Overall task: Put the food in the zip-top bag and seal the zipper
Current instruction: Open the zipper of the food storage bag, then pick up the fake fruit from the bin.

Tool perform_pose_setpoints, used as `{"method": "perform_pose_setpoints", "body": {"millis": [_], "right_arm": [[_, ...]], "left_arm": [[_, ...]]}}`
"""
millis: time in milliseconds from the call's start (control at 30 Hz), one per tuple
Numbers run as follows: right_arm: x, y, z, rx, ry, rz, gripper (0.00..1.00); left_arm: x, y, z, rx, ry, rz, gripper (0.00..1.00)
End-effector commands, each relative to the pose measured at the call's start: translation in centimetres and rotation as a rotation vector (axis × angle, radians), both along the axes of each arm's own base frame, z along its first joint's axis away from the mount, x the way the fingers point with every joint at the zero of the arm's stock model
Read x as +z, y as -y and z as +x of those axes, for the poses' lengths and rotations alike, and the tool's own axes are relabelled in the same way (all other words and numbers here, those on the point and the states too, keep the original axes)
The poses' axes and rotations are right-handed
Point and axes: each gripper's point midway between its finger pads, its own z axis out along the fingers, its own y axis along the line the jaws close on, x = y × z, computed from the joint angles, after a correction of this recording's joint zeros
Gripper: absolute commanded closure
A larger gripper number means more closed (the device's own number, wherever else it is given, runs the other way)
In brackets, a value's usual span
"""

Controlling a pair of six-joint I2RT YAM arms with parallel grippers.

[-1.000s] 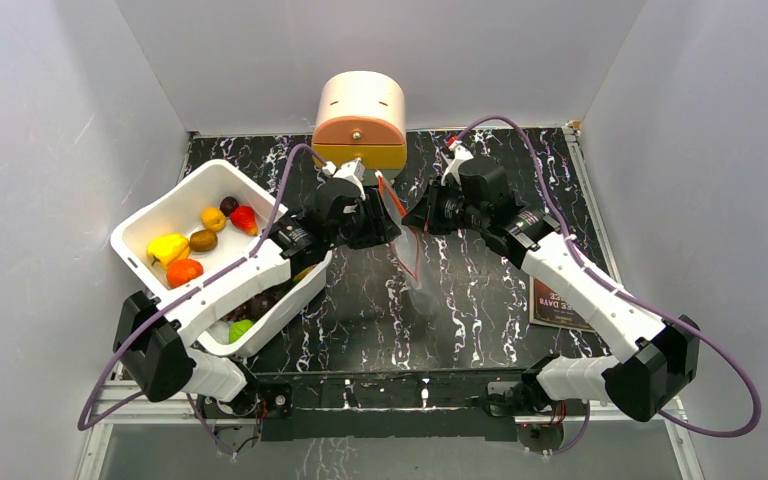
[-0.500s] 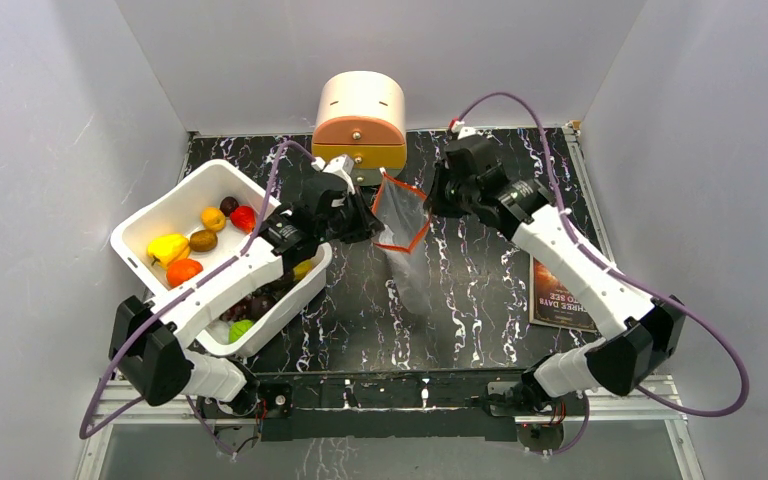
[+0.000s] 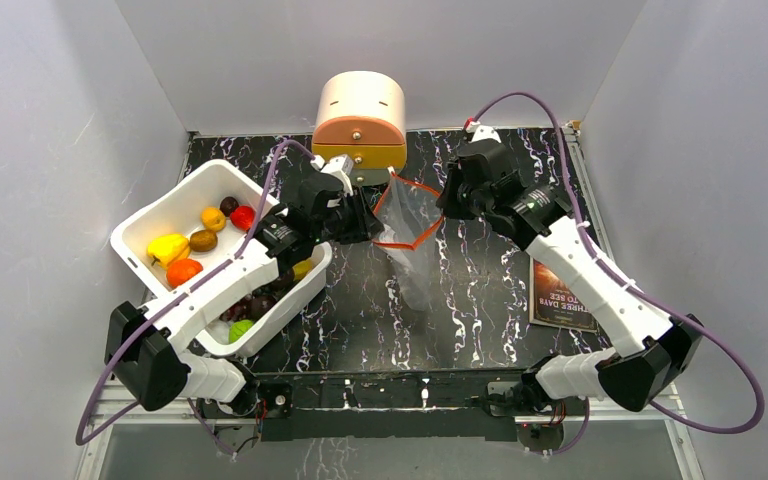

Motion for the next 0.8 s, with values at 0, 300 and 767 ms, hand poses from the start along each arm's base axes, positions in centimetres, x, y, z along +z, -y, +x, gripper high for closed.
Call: {"method": "perform_pose_setpoints", "body": {"millis": [0,300,767], "right_arm": [[2.7,-3.2,0.4,0.114,0.106,0.155,1.00],[2.9,-3.2,1.1,0.094,0.129,0.158,1.00],[2.4,-2.2,1.2,0.084,0.156,0.108,1.00]], "left_arm": [[2.4,0.6,-0.5,-0.076,0.051,-0.040,0.60],[5.1,-2.3,-0.4,-0.016,0.142,0.045,0.17],[1.6,-15.6,-3.9,0.328,-0.071,0.333,0.10]]}}
